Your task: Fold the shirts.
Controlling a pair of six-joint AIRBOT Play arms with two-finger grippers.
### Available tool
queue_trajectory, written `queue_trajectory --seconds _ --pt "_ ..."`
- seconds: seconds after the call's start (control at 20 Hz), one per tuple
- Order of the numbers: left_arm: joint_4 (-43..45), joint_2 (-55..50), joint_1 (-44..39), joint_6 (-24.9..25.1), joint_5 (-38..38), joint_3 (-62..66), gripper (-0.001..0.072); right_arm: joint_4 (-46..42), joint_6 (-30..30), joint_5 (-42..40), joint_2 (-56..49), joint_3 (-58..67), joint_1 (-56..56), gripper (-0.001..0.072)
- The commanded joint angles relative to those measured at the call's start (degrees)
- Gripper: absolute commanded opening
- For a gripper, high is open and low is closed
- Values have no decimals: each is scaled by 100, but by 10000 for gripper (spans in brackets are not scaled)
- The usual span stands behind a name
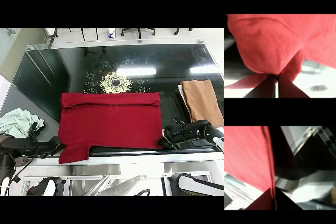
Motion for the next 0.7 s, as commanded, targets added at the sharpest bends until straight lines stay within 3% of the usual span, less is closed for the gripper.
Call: queue_trajectory --seconds 0.0,0.1,0.25,0.45,0.65 --pt "981 31 -247 -372 610 317 14 -1416 1340 28 439 7 15 23" --pt "1622 28 -448 -505 664 667 13 -1781 1572 92 767 13 15 22" --pt "1613 -286 -800 -505 374 1388 13 -623 979 240 1058 240 17 23" --pt "1613 -1615 -1523 -588 -144 2824 13 977 387 713 1034 1156 66 23" --pt "1633 -3230 -2059 -592 -671 4378 14 1003 319 1261 503 2194 503 23"
